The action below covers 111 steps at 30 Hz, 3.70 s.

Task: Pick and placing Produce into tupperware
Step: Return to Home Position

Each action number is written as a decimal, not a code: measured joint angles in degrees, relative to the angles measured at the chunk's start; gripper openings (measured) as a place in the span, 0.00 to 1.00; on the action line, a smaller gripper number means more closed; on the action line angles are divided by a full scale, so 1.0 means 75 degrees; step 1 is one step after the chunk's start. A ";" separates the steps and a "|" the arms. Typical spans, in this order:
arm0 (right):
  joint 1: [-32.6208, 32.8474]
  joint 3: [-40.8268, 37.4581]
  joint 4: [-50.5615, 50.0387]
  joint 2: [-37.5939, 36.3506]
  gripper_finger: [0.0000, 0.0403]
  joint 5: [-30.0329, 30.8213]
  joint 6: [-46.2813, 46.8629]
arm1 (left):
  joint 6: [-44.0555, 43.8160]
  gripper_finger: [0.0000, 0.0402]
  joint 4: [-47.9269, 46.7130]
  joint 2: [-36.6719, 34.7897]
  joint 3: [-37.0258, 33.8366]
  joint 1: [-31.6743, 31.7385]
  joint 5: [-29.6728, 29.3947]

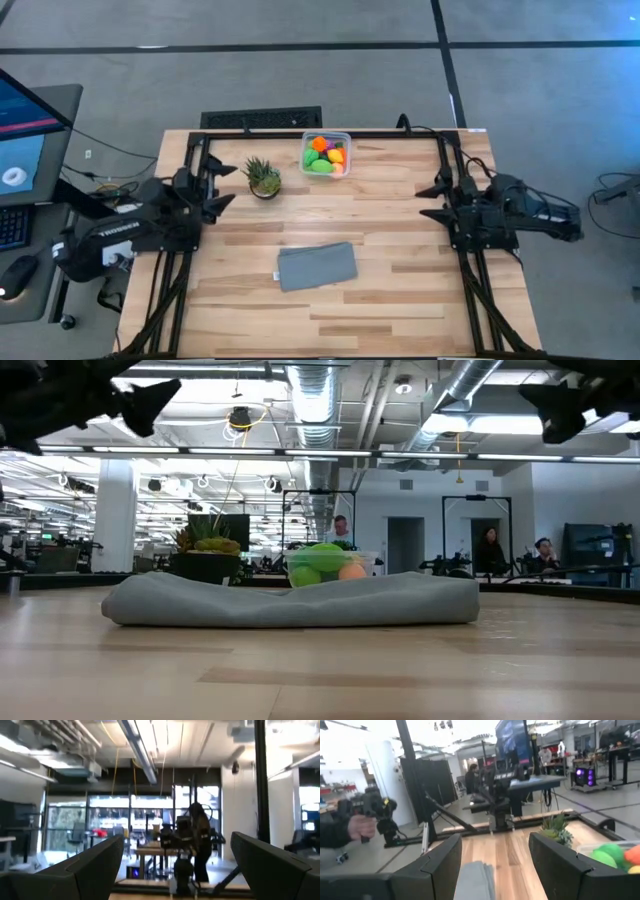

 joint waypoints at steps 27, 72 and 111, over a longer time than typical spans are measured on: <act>-0.1603 -0.1250 0.1881 -0.0006 0.64 -0.1781 0.0777 | 0.1161 0.90 -0.0005 0.0047 -0.0390 -0.1499 -0.2232; -0.1356 -0.1465 0.1992 -0.0003 0.64 -0.0744 0.0246 | 0.1228 0.90 -0.3662 -0.2302 -0.0408 -0.3107 -0.3268; 0.0082 -0.2071 0.1639 0.0038 0.64 0.2119 -0.0301 | 0.1415 0.90 -0.4863 -0.2284 -0.0409 -0.3221 -0.3153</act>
